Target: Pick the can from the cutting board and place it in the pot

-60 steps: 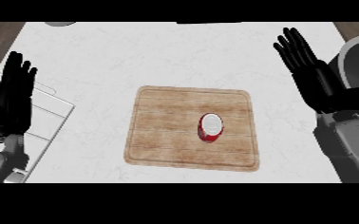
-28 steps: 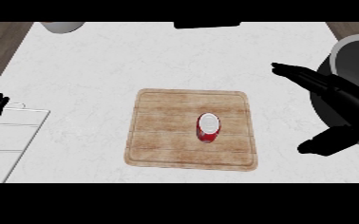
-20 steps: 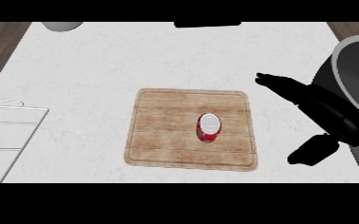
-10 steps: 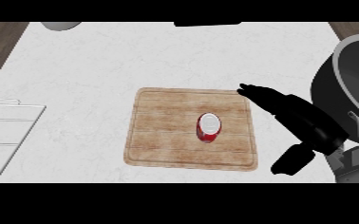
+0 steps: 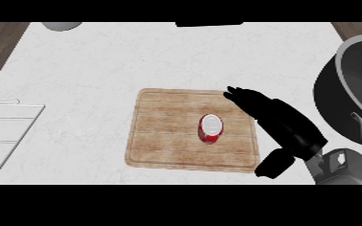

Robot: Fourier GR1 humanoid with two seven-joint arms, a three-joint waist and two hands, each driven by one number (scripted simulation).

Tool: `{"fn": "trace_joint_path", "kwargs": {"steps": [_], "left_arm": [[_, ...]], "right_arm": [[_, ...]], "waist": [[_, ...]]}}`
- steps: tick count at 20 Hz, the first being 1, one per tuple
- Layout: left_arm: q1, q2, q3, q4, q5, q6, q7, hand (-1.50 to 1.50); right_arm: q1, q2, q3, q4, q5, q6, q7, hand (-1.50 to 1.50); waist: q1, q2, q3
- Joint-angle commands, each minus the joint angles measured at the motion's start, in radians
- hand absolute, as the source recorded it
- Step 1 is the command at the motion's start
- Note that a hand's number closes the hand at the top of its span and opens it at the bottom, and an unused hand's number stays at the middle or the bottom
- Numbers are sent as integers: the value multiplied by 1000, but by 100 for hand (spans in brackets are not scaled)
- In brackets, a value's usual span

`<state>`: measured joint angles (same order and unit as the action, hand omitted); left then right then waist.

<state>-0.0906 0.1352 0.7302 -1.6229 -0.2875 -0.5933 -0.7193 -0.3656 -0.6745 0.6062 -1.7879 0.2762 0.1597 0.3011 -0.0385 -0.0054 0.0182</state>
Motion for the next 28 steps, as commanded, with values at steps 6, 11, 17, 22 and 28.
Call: {"fn": "trace_joint_path", "kwargs": {"steps": [6, 11, 17, 22, 28], "left_arm": [[-71, -128, -52, 167, 33, 38, 289, 0], [-92, -128, -49, 184, 51, 55, 321, 0], [-94, -127, -78, 175, 82, 65, 345, 0], [-81, -126, -128, 188, 91, 117, 348, 0], [-74, -119, -193, 162, 137, 166, 397, 0]], "right_arm": [[-14, 79, 66, 59, 87, -27, 96, -150], [-52, 128, 76, 95, 110, -39, 94, -150], [-52, 222, 145, 157, 158, -66, 115, -150], [-93, 240, 190, 192, 199, -59, 26, 150], [-120, 309, 229, 221, 265, -103, 26, 150]], "waist": [[-17, 25, -18], [-9, 28, -17], [5, 25, -16], [12, 29, -15], [4, 21, -15]]}}
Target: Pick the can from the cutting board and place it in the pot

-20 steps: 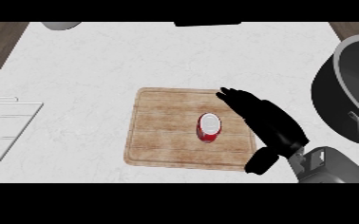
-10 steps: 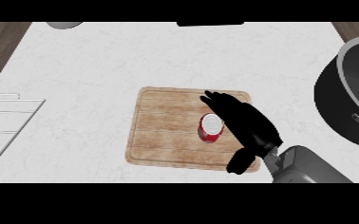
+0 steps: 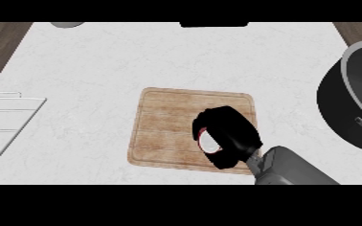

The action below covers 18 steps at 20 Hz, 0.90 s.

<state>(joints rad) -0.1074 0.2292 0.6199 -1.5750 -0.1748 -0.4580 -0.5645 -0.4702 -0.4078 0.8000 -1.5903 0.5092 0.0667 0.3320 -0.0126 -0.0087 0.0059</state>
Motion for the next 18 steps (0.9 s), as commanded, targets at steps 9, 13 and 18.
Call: {"fn": "trace_joint_path", "kwargs": {"steps": [9, 13, 18], "left_arm": [[-45, -120, -92, 129, 133, 67, 304, 0], [-36, -94, -113, 120, 172, 85, 311, 0], [-20, -75, -129, 109, 203, 114, 332, 0]], "right_arm": [[-57, 60, 26, 45, 168, -96, 51, 150], [-85, 153, 21, 121, 225, -109, 198, 150], [-97, 261, 13, 119, 311, -155, 388, 150]], "waist": [[-55, 12, -4], [-43, 18, -7], [-65, 8, -7]]}}
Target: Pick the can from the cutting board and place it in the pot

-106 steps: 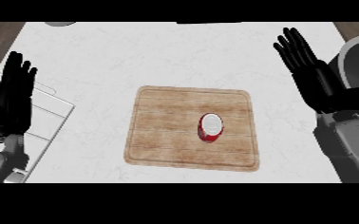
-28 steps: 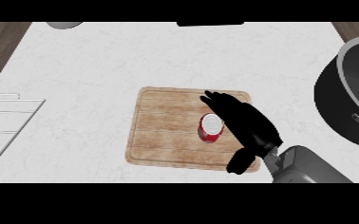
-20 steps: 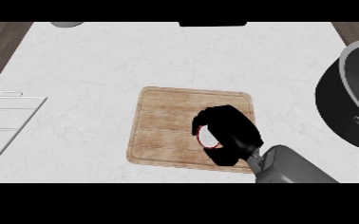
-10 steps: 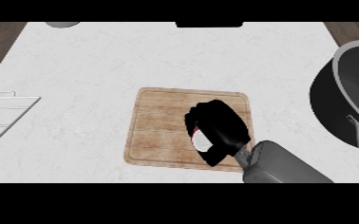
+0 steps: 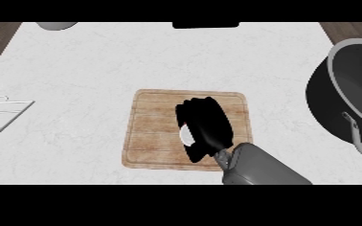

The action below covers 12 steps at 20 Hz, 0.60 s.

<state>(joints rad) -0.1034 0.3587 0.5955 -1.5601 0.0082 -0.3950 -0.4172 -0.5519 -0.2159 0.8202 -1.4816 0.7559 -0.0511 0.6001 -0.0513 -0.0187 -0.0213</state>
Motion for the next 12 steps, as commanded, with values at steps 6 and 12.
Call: {"fn": "trace_joint_path", "kwargs": {"steps": [6, 12], "left_arm": [[4, -152, -92, 77, 58, 80, 216, 0], [41, -139, -100, 72, 98, 104, 234, 0]], "right_arm": [[-64, 31, -86, -51, 244, -92, 318, 150], [-114, -12, -178, -166, 385, -115, 447, 150]], "waist": [[-74, 2, 21], [-98, -2, 21]]}}
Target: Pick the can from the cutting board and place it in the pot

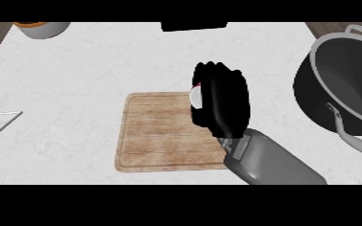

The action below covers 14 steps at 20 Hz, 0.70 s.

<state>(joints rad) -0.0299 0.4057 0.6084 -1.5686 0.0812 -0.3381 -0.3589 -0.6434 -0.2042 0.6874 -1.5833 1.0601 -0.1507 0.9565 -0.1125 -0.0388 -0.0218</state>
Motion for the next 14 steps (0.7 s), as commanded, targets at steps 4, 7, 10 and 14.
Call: {"fn": "trace_joint_path", "kwargs": {"steps": [4, 7, 10, 14], "left_arm": [[-36, -172, -127, 57, 45, 68, 185, 0], [-12, -169, -118, 50, 75, 75, 193, 0], [6, -173, -123, 57, 78, 90, 173, 0], [-15, -132, -129, 31, 95, 87, 218, 0]], "right_arm": [[-13, -86, -123, -122, 133, -18, 114, 150], [40, -162, -187, -165, 141, -13, 104, 150], [98, -208, -241, -210, 90, 27, 91, 150], [173, -290, -313, -233, 37, 30, 48, 150]], "waist": [[-41, 26, 23], [-44, 28, 25], [-57, 31, 23], [-59, 37, 26]]}}
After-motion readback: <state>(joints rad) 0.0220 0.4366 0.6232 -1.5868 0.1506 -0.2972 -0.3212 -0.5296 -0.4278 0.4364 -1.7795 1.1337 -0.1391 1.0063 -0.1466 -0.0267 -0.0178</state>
